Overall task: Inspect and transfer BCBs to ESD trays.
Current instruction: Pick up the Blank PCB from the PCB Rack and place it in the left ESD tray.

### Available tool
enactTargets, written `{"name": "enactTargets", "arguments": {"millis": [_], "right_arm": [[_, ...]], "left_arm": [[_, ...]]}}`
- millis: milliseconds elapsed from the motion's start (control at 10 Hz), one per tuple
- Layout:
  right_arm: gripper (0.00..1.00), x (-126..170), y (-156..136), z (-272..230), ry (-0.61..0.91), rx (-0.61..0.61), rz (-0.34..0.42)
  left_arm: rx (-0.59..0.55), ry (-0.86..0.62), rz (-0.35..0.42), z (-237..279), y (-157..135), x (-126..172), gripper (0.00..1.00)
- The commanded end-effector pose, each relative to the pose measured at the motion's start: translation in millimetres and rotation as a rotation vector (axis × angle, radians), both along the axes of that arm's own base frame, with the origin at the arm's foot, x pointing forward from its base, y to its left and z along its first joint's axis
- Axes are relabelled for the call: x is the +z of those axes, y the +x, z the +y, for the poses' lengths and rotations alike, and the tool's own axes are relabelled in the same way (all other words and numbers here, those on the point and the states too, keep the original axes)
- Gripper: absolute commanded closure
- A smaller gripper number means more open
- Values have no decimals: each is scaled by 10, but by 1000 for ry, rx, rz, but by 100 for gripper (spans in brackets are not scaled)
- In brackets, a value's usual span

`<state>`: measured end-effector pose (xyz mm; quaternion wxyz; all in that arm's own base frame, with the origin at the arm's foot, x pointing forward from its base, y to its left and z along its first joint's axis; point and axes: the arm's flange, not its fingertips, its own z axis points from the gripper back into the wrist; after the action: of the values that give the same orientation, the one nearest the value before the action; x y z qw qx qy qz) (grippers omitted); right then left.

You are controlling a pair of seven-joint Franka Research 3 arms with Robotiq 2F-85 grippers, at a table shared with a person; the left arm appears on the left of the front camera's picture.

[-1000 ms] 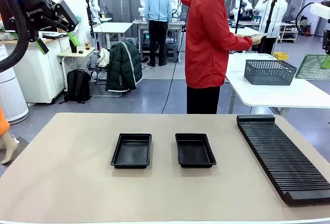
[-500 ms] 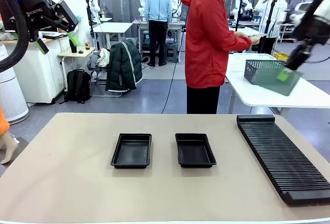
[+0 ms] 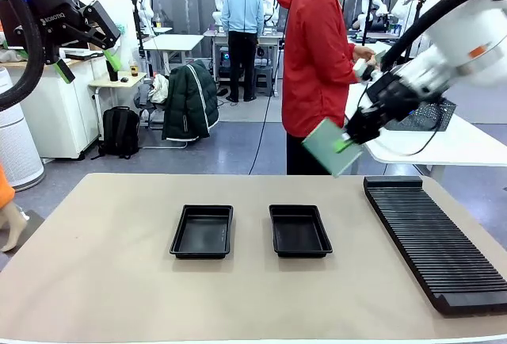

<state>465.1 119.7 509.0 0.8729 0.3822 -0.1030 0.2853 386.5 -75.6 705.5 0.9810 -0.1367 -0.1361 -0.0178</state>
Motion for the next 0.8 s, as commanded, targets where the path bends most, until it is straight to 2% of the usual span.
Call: {"name": "enactTargets", "arguments": {"millis": [0, 400, 700], "right_arm": [[97, -319, -32, 508, 111, -137, 38], [97, -1002, 11, 1415, 243, -301, 218], [97, -1540, 121, 1990, 322, -310, 271]], "left_arm": [[3, -3, 0, 12, -12, -7, 0], [3, -3, 0, 12, -12, -7, 0], [3, -3, 0, 12, -12, -7, 0]]}}
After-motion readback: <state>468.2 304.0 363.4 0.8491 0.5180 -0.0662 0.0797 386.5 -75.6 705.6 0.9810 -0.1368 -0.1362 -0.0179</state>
